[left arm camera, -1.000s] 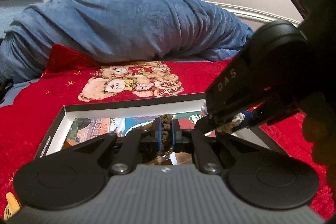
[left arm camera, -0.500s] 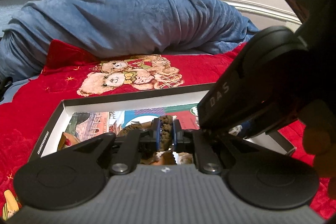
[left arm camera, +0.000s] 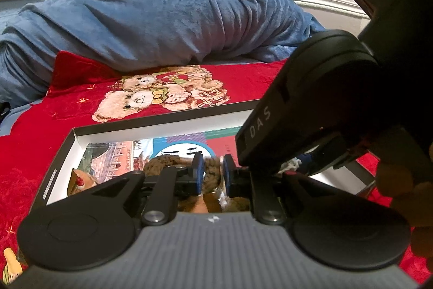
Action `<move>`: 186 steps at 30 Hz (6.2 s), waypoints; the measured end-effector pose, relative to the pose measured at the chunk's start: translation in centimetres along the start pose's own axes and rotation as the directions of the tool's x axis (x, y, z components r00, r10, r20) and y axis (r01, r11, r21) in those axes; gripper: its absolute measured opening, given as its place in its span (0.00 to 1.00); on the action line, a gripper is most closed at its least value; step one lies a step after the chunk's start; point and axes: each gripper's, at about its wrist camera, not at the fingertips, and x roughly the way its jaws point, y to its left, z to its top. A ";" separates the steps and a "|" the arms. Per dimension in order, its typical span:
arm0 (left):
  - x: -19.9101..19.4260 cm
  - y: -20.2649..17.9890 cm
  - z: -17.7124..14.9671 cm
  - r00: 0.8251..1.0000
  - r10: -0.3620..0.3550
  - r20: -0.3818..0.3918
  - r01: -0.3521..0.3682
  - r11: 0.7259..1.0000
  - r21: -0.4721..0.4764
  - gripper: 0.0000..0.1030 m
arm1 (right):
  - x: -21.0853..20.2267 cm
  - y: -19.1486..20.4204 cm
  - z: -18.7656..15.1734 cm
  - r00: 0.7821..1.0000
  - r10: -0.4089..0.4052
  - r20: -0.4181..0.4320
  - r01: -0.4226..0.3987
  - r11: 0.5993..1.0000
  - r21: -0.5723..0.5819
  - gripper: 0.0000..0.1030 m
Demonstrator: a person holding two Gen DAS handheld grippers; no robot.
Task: Organize objects
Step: 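Lower and open left tool into the box while right tool releases the light-blue scrunchie, then withdraw both open tools from the box toward the binder clips, then close left tool on the teal binder clip while right tool closes on the blue clip, then lift and carry the teal clip with left tool while right tool carries the blue clip over the box, then open right tool to drop the blue clip while left tool releases the teal clip into the box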
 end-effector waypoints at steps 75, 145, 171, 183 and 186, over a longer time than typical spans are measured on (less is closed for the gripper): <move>-11.6 -4.9 -7.1 0.946 0.182 -0.268 -0.199 0.979 -0.039 0.30 | 0.8 6.1 -9.5 0.994 -0.068 -0.089 0.031 0.931 -0.363 0.78; -2.1 5.5 3.7 0.953 0.291 0.089 -0.280 0.952 -0.121 0.30 | -4.5 4.3 3.5 0.964 0.109 0.241 -0.090 0.992 -0.090 0.39; 3.2 7.2 0.4 0.967 0.245 -0.072 -0.253 0.957 -0.142 0.34 | 3.3 0.3 2.9 0.994 0.014 0.106 -0.011 1.000 -0.027 0.39; 2.4 6.4 0.7 0.960 0.279 -0.031 -0.281 0.956 -0.088 0.74 | 3.2 1.2 2.2 0.994 0.041 0.102 -0.033 0.997 -0.075 0.43; 1.7 6.5 1.0 0.961 0.277 -0.021 -0.278 0.955 -0.101 0.81 | 2.5 1.8 1.8 0.991 0.060 0.122 -0.047 0.993 -0.106 0.44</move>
